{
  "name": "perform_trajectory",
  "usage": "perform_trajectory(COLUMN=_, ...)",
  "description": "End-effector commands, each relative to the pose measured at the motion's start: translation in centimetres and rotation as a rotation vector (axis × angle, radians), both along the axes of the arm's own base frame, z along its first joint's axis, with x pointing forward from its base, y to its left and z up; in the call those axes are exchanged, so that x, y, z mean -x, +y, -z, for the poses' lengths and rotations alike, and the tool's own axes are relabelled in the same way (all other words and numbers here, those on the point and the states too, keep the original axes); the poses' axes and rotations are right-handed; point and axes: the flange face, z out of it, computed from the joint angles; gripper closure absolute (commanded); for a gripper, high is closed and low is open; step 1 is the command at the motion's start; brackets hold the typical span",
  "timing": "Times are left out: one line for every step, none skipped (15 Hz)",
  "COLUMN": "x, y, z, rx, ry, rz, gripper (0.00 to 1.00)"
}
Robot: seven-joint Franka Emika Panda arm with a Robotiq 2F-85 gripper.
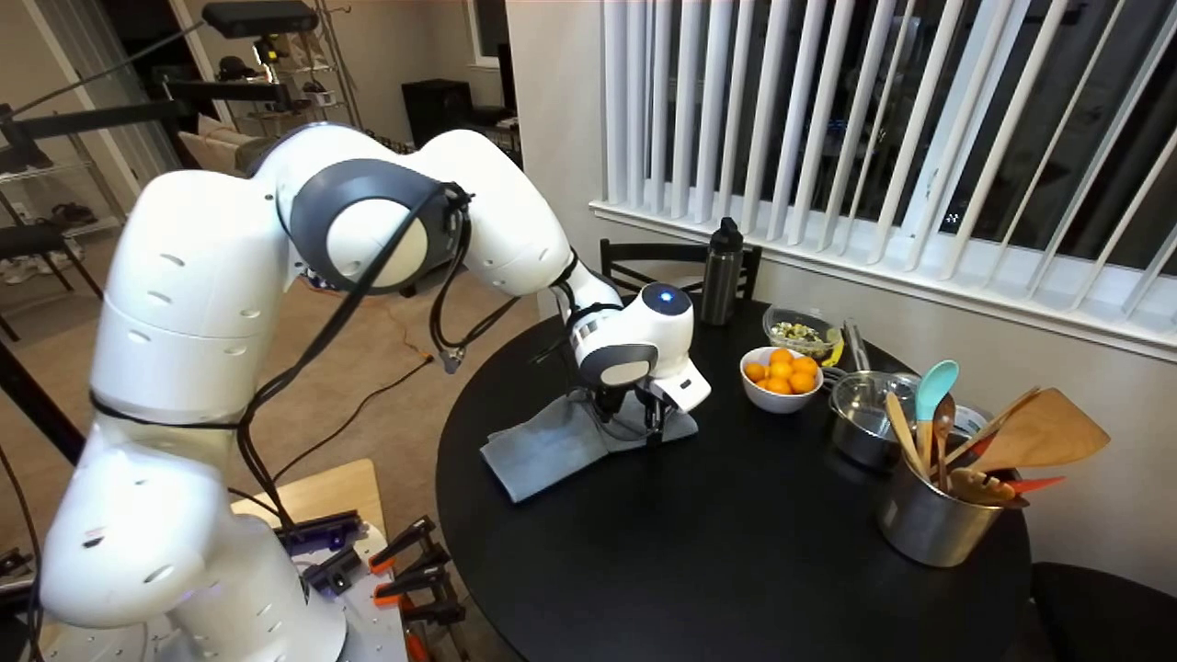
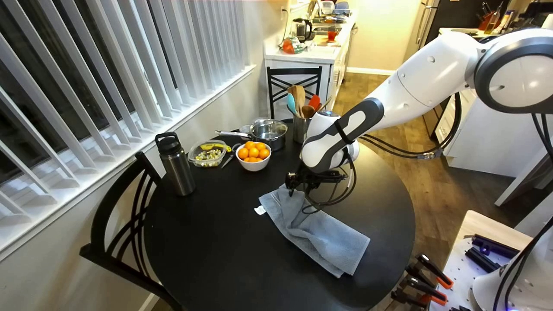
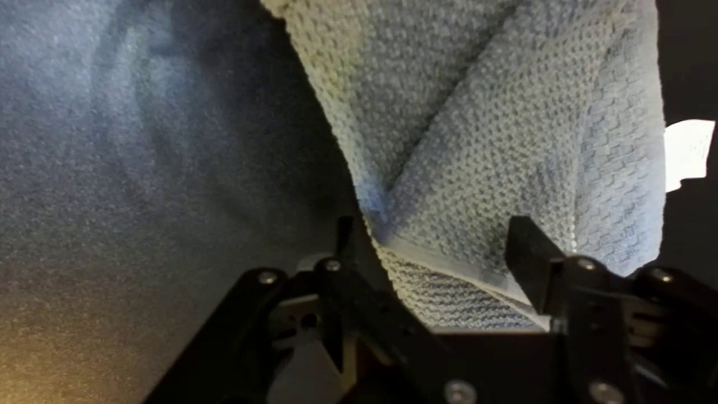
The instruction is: Fold the towel
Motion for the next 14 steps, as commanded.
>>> perform_trajectory(x=0.0, y=-0.3, z=-0.1, rx=-0.038, ry=0.002, rz=-0.029, gripper=0.59)
perform_trajectory(x=0.1, y=-0.2, z=-0.2, rx=-0.045, ry=0.000, rz=-0.035, gripper=0.66)
perform_trajectory(x=0.2, y=-0.2, z=-0.3, rx=-0.053, ry=-0.003, rz=-0.041, gripper=0.73)
perform_trajectory(x=0.2, y=-0.2, z=-0.4, rx=-0.060, ry=-0.005, rz=-0.046, gripper=0.80)
perform_trajectory(x=0.3, y=-0.1, z=-0.5, rx=-0.065, ry=-0.008, rz=-0.048, gripper=0.85)
perform_trajectory(x=0.4, y=-0.1, z=-0.6, rx=-0.069, ry=-0.010, rz=-0.051, gripper=0.93)
perform_trajectory(x=0.5, y=-0.1, z=-0.8, rx=-0.066, ry=-0.011, rz=-0.050, gripper=0.95)
perform_trajectory(x=0.7, y=-0.1, z=-1.1, rx=-0.054, ry=-0.015, rz=-0.050, gripper=0.97)
perform_trajectory(x=0.8, y=-0.1, z=-1.5, rx=-0.049, ry=-0.018, rz=-0.050, gripper=0.99)
perform_trajectory(x=0.9, y=0.0, z=-2.0, rx=-0.044, ry=-0.025, rz=-0.053, gripper=1.00)
perform_trajectory(x=0.8, y=0.2, z=-2.4, rx=-0.042, ry=-0.031, rz=-0.056, gripper=0.98)
perform_trajectory(x=0.6, y=0.5, z=-2.8, rx=-0.040, ry=-0.037, rz=-0.063, gripper=0.97)
perform_trajectory(x=0.4, y=0.8, z=-3.2, rx=-0.037, ry=-0.044, rz=-0.067, gripper=0.97)
perform_trajectory(x=0.1, y=1.2, z=-3.6, rx=-0.037, ry=-0.048, rz=-0.074, gripper=0.97)
